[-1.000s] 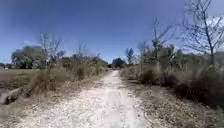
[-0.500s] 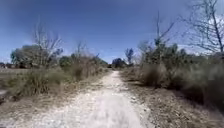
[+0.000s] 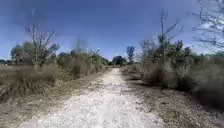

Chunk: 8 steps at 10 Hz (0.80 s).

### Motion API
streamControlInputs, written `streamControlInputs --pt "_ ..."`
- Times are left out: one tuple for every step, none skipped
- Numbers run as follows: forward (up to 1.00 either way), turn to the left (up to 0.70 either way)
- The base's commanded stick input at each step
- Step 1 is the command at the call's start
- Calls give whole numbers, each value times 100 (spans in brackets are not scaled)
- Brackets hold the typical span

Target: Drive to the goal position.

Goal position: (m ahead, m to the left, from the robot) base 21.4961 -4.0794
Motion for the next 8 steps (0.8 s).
streamControlInputs --pt "70 0" --pt "70 0" --pt "70 0" --pt "70 0" --pt "70 0" --pt "70 0" --pt "70 0" --pt "70 0"
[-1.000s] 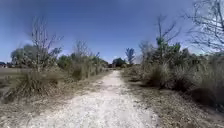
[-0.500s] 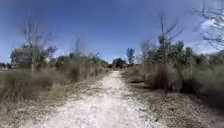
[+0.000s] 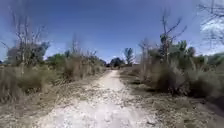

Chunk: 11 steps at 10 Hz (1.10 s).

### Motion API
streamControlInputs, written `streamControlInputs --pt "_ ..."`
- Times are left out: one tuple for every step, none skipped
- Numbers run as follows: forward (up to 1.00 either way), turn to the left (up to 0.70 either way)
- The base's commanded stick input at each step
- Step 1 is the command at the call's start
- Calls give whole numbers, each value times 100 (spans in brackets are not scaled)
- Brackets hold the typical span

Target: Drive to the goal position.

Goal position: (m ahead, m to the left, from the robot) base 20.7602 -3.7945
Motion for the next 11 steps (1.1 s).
streamControlInputs --pt "70 0" --pt "70 0" --pt "70 0" --pt "70 0" --pt "70 0" --pt "70 0" --pt "70 -21" --pt "70 -35" --pt "70 -11" --pt "70 0" --pt "70 0"
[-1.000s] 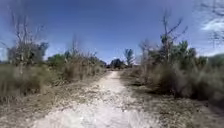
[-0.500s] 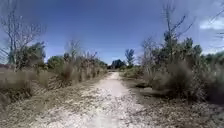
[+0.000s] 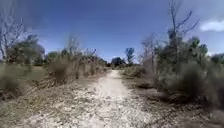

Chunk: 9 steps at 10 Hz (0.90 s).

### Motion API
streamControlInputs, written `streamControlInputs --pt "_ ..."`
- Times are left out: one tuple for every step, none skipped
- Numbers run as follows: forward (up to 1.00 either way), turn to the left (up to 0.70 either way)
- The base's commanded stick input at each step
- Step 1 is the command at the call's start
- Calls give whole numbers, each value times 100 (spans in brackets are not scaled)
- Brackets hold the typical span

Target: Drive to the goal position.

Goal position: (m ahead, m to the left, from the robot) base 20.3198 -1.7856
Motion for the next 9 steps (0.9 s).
streamControlInputs --pt "70 0" --pt "70 0" --pt "70 0" --pt "70 0" --pt "70 0" --pt "70 0" --pt "70 0" --pt "70 0" --pt "70 0"
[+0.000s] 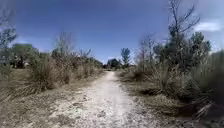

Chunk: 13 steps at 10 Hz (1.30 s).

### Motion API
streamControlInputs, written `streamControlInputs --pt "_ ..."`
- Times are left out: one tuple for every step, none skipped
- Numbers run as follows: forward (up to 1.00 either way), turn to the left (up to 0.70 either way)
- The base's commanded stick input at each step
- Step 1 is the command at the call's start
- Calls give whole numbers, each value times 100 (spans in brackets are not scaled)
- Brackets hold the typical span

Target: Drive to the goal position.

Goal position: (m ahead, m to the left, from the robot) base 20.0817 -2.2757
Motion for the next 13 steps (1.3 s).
streamControlInputs --pt "70 0" --pt "70 0" --pt "70 0" --pt "70 0" --pt "70 0" --pt "70 0" --pt "70 0" --pt "70 0" --pt "70 0" --pt "70 0" --pt "70 0" --pt "70 0" --pt "70 0"
